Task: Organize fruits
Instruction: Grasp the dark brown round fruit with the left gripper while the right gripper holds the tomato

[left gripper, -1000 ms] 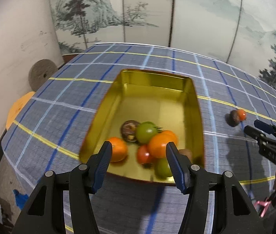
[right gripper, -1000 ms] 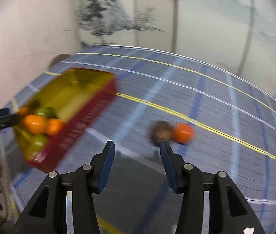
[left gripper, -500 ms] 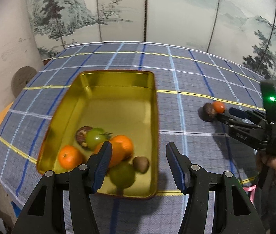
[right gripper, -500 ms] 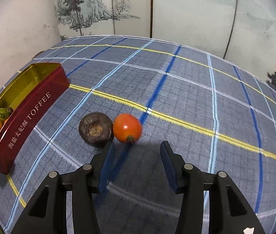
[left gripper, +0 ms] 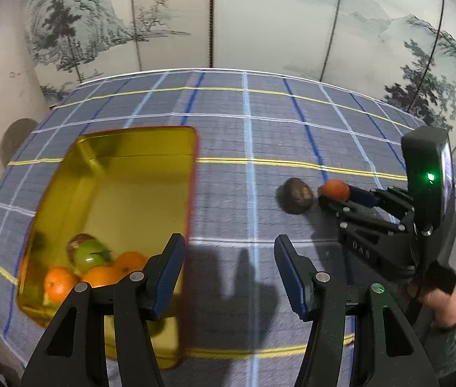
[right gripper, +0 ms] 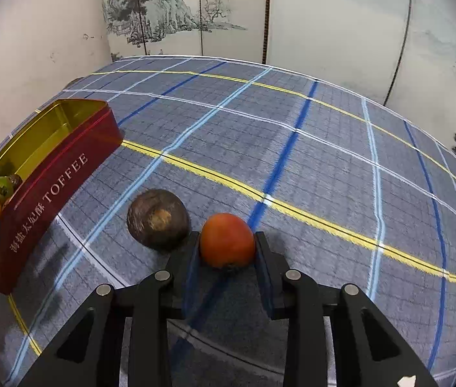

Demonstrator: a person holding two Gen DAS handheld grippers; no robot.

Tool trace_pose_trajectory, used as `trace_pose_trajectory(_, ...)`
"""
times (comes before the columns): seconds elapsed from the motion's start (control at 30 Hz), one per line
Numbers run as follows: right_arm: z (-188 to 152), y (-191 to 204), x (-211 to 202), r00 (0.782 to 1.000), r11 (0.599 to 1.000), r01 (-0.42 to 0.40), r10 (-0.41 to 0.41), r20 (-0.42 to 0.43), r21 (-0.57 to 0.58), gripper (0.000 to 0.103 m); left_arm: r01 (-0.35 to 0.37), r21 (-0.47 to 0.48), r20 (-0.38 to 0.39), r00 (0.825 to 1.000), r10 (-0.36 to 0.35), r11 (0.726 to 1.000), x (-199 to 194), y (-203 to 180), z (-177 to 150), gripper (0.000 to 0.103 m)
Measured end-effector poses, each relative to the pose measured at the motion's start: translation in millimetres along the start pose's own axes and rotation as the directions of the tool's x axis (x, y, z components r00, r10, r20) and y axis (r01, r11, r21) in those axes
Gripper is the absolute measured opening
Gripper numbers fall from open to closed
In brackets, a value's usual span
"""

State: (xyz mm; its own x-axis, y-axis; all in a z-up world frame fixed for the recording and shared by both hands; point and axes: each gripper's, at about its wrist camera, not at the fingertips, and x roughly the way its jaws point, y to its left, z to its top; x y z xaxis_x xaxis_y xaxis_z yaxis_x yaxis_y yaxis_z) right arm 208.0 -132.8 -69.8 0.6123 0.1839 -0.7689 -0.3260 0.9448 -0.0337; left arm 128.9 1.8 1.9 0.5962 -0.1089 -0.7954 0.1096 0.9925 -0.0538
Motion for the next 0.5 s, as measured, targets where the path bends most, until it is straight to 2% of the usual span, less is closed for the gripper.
trace_pose_trajectory(0.23, -20.9, -33.6, -18.2, 0.999, 0.995, 0.050, -0.050, -0.001, 0.089, 0.029, 0.037, 0.028, -0.017, 0.999, -0.037, 0.999, 26.4, -30.0, 11.6, 0.058)
trace_pose_trajectory(0.5, -47.3, -83.1, -39.0, 0.991, 0.971, 0.132, -0.132, -0.013, 0.200, 0.029, 0.030, 0.048, -0.045, 0.999, -0.028, 0.998, 61.9, -50.5, 25.9, 0.058)
